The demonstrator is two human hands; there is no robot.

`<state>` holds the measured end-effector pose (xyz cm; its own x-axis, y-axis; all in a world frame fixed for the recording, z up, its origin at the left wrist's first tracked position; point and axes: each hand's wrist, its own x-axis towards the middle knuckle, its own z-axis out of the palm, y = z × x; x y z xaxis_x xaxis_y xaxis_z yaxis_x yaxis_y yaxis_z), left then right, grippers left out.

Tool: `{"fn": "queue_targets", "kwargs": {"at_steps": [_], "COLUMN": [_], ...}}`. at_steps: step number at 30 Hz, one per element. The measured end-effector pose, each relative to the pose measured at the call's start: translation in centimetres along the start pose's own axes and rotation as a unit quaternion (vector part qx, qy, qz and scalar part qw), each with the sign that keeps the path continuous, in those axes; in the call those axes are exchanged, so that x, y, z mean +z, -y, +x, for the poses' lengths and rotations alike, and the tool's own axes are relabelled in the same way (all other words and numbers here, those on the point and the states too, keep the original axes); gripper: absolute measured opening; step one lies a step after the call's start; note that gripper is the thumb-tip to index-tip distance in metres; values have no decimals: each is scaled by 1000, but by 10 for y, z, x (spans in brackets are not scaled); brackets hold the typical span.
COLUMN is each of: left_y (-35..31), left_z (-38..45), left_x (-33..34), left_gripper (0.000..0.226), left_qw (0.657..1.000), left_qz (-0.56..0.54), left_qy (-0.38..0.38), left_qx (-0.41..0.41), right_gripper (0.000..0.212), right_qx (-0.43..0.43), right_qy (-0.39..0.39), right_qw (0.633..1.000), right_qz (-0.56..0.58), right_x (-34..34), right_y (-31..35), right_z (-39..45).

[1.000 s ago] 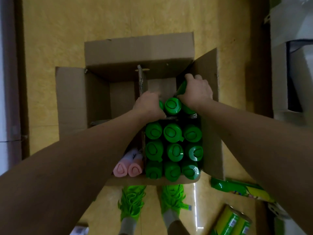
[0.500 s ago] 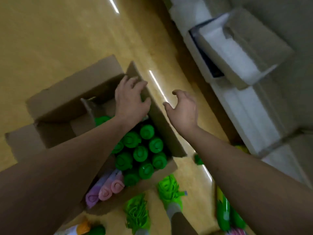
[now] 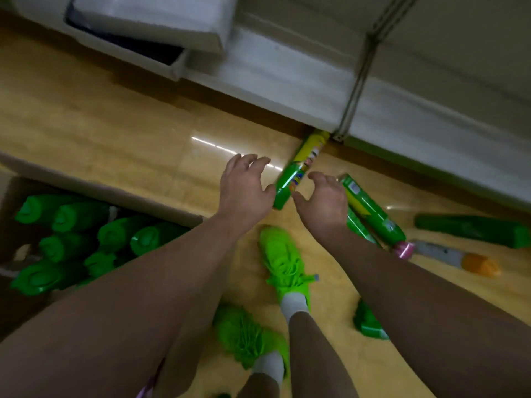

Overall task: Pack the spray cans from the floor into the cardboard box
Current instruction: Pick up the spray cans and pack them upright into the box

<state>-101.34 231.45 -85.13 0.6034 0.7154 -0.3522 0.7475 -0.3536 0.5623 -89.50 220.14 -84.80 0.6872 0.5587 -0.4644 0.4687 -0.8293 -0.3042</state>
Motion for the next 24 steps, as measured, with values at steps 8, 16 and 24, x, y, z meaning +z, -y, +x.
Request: {"fn": "queue_targets", "kwargs": {"at_steps": [8, 16, 24], "left_y": [-10, 27, 35], "left_z": [20, 74, 118], "left_x": [119, 208, 243], "left_gripper": [65, 99, 82], "left_qw": [989, 982, 969], "left_qz": [10, 54, 53], "left_qy": [113, 78, 133], "left_qx": [-98, -165, -202], "right_gripper": [60, 85, 67], "right_qx": [240, 262, 313], "right_qy": [89, 88, 65], "right_qw": [967, 957, 935], "right_qz": [3, -85, -155], "right_x": [56, 130, 152], "right_y": [-172, -256, -263], "right_z": [16, 43, 66]}}
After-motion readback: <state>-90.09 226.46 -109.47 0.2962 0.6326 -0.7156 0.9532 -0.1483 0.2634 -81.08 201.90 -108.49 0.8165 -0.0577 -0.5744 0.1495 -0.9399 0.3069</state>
